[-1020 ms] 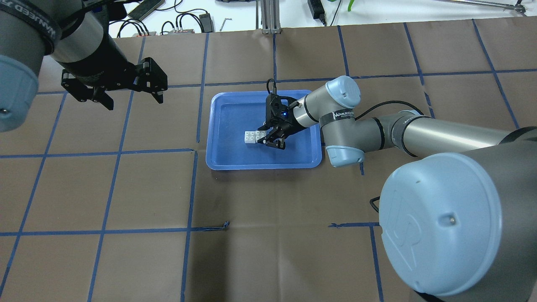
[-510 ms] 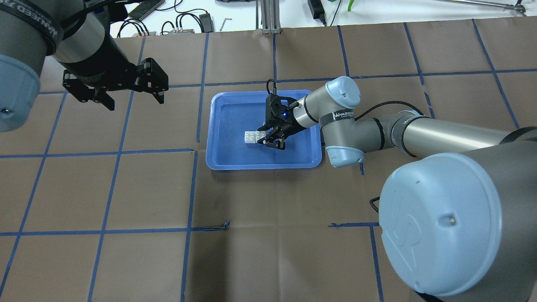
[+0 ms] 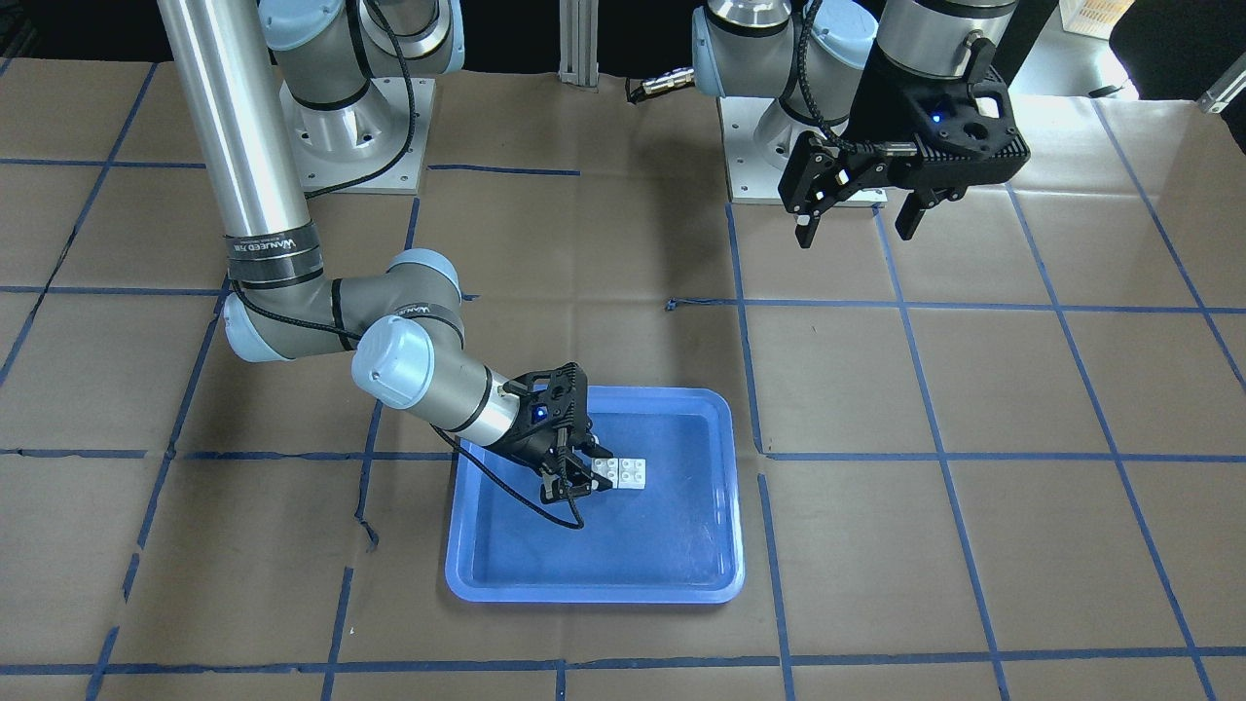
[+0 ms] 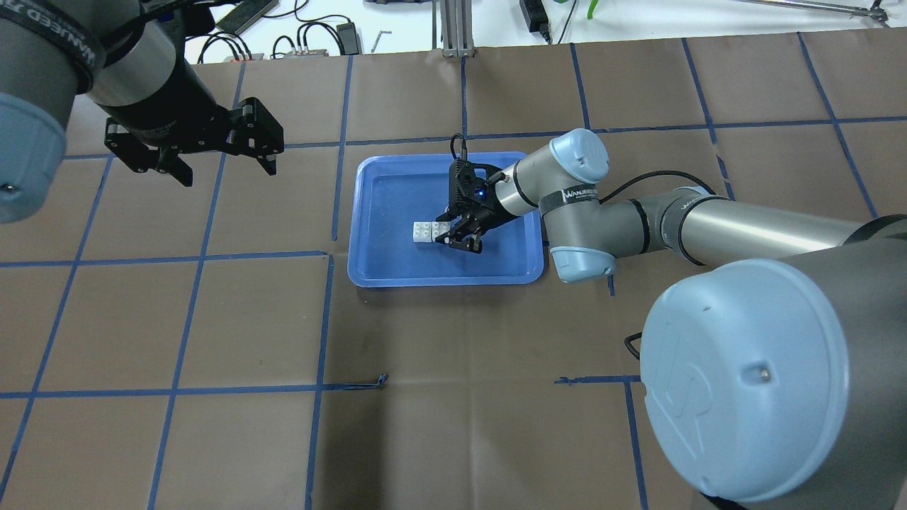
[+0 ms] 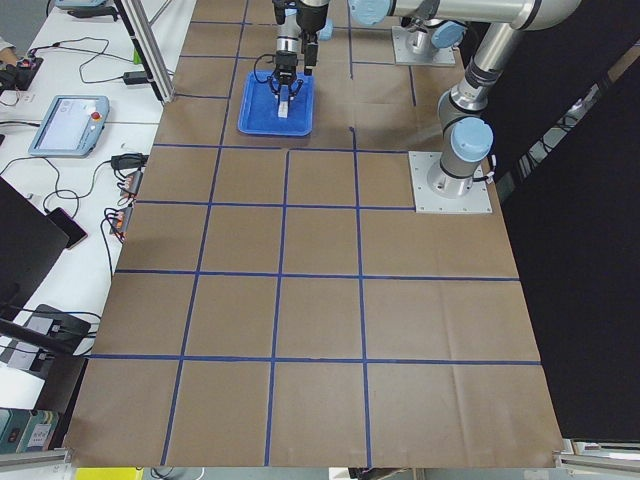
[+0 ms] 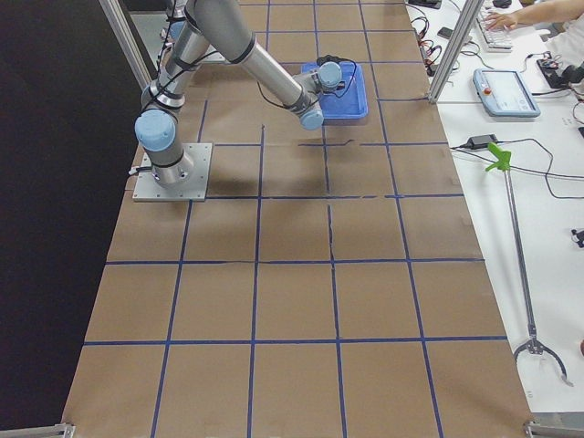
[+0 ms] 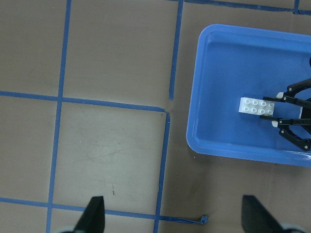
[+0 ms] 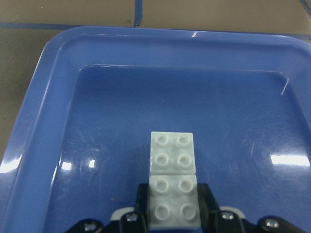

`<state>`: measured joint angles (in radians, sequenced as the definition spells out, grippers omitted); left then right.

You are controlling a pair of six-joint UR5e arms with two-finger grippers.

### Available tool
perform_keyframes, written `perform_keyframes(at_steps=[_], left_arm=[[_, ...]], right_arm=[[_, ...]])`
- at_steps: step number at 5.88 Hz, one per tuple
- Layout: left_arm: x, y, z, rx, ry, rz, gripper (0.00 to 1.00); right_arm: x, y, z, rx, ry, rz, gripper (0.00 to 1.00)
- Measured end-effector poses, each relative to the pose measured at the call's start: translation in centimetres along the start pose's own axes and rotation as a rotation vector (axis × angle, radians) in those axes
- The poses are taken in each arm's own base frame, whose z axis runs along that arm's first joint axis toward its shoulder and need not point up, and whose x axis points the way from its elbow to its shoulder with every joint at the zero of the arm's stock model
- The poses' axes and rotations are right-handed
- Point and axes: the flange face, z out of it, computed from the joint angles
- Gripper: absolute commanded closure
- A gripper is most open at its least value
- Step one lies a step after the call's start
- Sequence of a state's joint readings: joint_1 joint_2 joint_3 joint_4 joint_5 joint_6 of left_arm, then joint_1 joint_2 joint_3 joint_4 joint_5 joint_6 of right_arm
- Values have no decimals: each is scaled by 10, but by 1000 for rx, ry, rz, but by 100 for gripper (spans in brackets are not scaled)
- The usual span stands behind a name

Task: Assemble white blocks and place on blue tray

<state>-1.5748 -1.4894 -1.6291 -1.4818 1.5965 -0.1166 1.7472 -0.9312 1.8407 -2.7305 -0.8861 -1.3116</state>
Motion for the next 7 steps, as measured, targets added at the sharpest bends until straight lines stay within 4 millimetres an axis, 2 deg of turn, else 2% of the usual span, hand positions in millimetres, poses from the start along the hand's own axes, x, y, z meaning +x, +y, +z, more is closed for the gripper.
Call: perform_keyframes(at_steps=[2, 4, 6, 7], left_arm=[[0, 0, 0, 0, -1, 1, 1], [0, 0, 0, 1, -1, 0, 1], [0, 0, -1, 2, 1, 0, 1], [0, 0, -1, 1, 0, 1, 1]], right_arm=[[0, 0, 0, 2, -1, 0, 68], [0, 0, 0, 4, -1, -2, 45], [0, -1, 0, 7, -1, -1, 38], [0, -1, 0, 9, -1, -1, 15]])
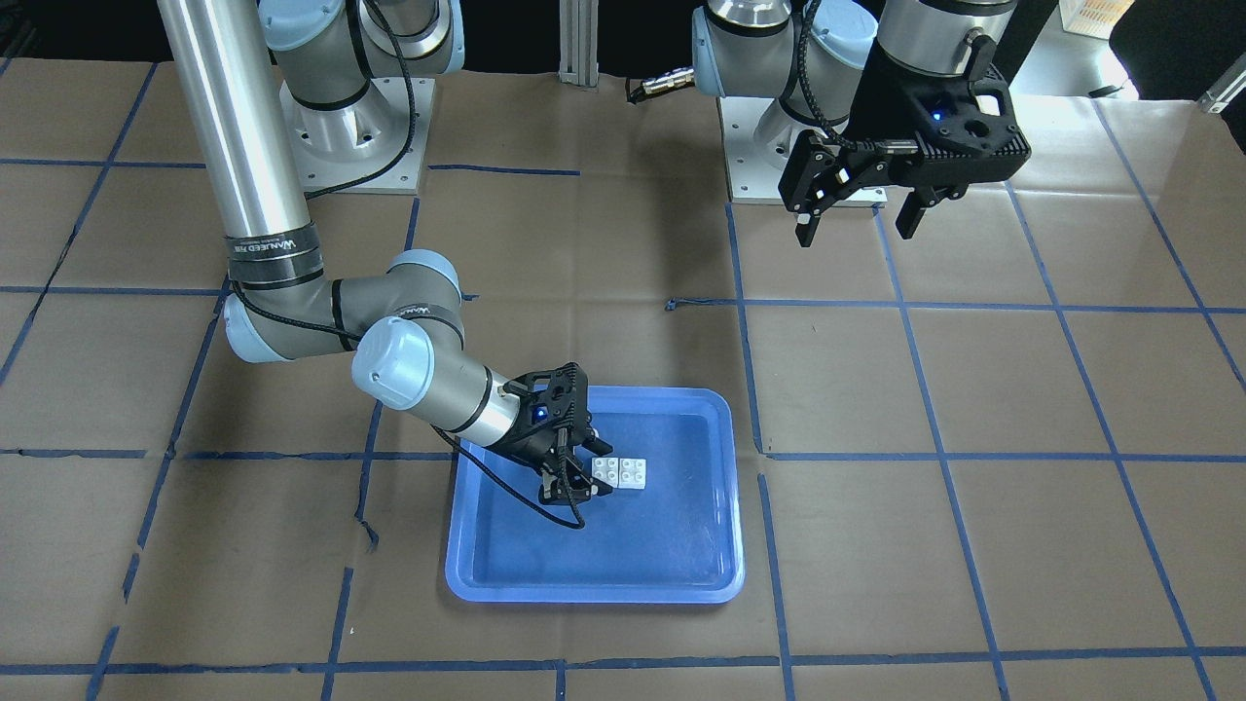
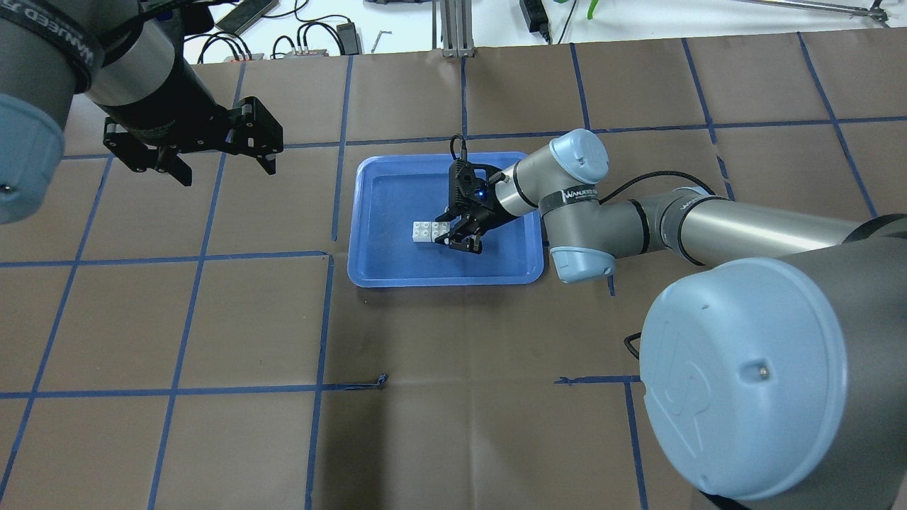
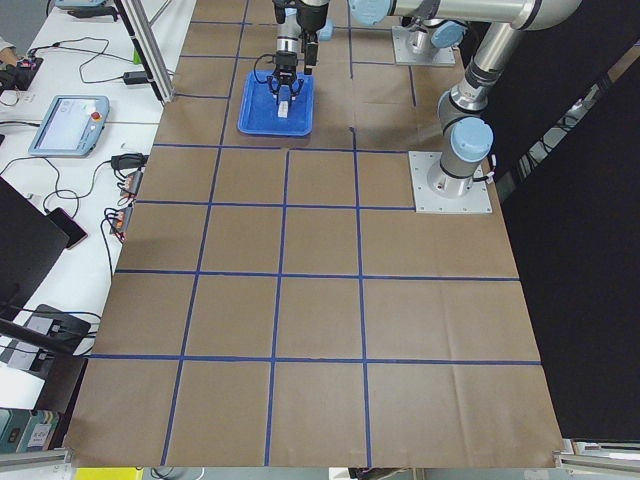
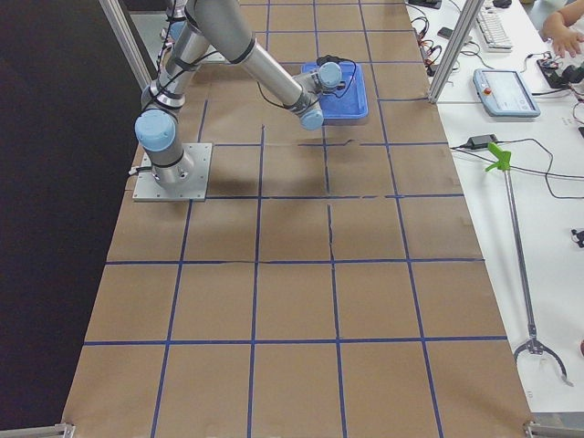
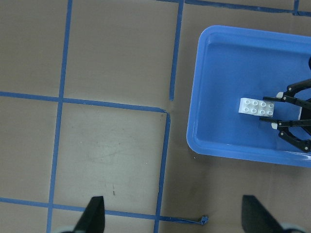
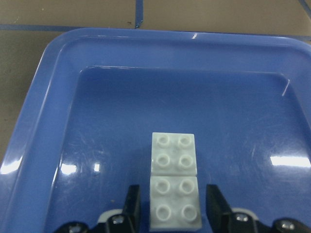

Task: Assemble white blocks and place on blue tray

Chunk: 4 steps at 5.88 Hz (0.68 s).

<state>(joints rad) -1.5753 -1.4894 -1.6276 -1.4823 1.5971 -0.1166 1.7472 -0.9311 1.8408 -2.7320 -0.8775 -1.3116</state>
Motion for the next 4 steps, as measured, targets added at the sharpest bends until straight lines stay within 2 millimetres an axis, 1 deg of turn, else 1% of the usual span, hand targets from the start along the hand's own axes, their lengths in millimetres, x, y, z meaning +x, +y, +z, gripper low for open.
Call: perform_keyframes(at_steps=[1, 2, 3, 4], left_arm=[[0, 0, 0, 0, -1, 0, 1], [0, 1, 0, 0, -2, 1, 1], [0, 1, 0, -1, -3, 1, 1], [0, 1, 0, -1, -3, 0, 1]], right_arm=[[0, 0, 0, 1, 1, 0, 0], [1, -2, -2, -1, 5, 9, 0], [5, -3, -7, -8, 15, 62, 0], [10, -3, -18, -36, 44, 150, 0]])
